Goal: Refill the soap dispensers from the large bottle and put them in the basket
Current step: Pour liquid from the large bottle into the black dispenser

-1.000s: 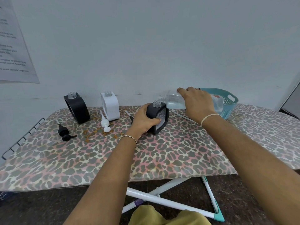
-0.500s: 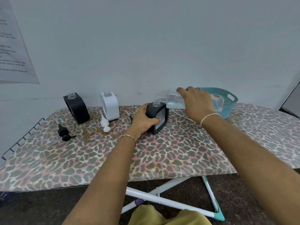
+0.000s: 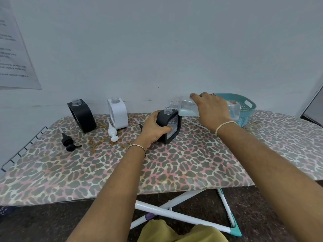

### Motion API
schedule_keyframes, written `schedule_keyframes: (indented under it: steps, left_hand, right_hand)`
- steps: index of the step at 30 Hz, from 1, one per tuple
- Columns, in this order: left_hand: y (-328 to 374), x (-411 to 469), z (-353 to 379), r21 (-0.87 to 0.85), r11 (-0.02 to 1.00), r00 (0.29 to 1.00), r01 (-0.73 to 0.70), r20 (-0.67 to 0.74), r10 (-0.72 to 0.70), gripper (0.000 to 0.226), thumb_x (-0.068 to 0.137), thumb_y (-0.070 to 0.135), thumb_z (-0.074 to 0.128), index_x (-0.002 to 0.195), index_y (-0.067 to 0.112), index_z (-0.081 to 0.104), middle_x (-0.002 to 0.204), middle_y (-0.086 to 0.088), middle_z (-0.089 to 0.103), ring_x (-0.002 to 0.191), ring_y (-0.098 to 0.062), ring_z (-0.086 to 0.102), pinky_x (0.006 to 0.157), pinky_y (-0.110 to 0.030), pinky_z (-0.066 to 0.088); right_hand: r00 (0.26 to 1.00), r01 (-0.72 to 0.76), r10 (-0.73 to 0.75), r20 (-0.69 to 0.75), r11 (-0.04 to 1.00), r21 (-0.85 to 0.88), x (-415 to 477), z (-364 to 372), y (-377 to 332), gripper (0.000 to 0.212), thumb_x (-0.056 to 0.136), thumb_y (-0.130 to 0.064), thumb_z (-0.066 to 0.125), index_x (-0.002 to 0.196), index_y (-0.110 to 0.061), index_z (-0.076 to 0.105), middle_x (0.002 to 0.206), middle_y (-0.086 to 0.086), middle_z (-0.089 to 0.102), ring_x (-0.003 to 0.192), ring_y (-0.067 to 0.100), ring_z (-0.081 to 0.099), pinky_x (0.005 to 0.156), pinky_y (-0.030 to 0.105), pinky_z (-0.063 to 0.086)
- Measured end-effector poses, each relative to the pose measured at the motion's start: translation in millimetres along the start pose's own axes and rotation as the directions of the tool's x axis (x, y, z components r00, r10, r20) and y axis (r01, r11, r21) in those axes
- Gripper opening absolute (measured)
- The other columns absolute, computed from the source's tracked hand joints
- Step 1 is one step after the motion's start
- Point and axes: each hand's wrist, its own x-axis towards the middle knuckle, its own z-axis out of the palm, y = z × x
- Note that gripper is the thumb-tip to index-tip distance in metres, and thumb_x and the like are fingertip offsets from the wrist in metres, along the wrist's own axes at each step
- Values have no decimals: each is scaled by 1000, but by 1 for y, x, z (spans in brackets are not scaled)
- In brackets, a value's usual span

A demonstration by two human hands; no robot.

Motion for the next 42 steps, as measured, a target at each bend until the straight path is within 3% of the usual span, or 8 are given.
schedule_keyframes:
  steps: [7,29,42]
  left_hand:
    - [1,-1,0,1,1000,1000,-5,-2,5,70,71,4,78,133,17,49,120,3,62,107,-14,60,93,-26,50]
    - [-6,4,2,-23,1000,1000,5,-17,-6,67,67,6,80,126,22,52,119,1,64,108,-17,62,97,-40,51]
    - [-6,4,1,-15,1000,1000,1,2,-1,69,67,6,78,129,19,51,120,1,64,108,-17,62,98,-39,51]
  right_hand:
    - [1000,-1,1,-5,1000,-8,0,1,0,62,77,-1,63,132,-20,43,103,8,61,85,28,62,63,33,43]
    - [1000,-3,3,-4,1000,14,0,-2,0,60,79,-2,61,134,-21,42,106,9,60,90,29,61,67,34,43]
    - [1000,0,0,-15,1000,14,1,-2,0,59,78,0,61,131,-21,44,105,8,60,88,29,61,62,33,39]
